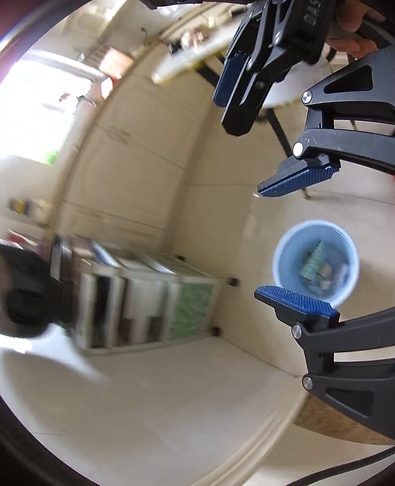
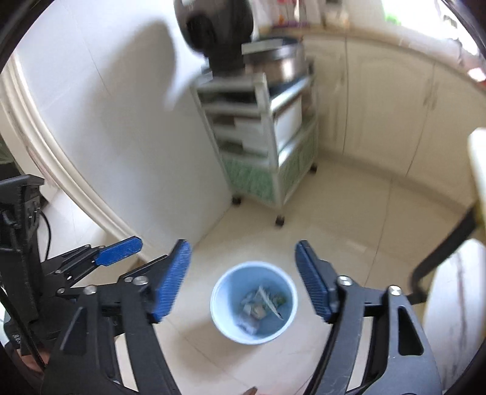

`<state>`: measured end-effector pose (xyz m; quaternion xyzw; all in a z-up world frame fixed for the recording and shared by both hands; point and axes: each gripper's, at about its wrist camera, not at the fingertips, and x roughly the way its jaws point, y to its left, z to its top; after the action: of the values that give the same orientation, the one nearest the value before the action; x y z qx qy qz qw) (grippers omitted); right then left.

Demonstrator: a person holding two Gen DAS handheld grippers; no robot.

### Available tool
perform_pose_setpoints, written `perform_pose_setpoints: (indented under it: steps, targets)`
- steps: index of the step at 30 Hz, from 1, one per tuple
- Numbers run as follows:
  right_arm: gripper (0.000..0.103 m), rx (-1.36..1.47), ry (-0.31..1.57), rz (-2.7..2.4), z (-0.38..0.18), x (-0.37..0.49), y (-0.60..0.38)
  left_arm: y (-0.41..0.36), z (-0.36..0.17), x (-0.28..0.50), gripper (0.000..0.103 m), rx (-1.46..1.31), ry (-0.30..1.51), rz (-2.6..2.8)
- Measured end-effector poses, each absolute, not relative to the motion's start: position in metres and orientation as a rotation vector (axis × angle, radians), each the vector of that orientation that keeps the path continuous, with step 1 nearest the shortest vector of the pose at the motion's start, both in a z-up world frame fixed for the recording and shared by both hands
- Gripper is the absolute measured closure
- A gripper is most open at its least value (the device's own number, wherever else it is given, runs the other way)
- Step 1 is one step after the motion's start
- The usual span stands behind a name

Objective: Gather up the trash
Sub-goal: 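Move both open tools back toward the table, then grasp round bread with left tool while right tool grasps red-checkered sauce packet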

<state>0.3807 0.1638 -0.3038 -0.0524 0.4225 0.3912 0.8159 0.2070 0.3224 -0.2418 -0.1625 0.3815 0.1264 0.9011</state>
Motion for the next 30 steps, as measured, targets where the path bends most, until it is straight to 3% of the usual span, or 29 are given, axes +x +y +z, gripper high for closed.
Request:
perform_pose_setpoints:
  steps: [5, 10, 19, 30]
  targets:
    - [0.012, -0.062, 0.761, 0.762, -0.236, 0.362, 0.091, 0.257, -0.177, 0.196, 0.02, -0.254, 0.643, 0.176]
    - [0.004, -0.037, 0.644, 0.65, -0.184, 0.345, 0.004, 0.183, -0.138, 0.184, 0.002, -0.177, 0.533, 0.057]
    - [0.0, 0.019, 0.551, 0.387, -0.143, 0.338, -0.151, 0.061, -0.122, 0.201, 0.001, -0.039, 0.493, -0.107]
    - [0.0, -0.003, 0.668, 0.174, -0.178, 0.392, -0.271, -0.007, -0.134, 0.31, 0.001, 0.044, 0.601, -0.183]
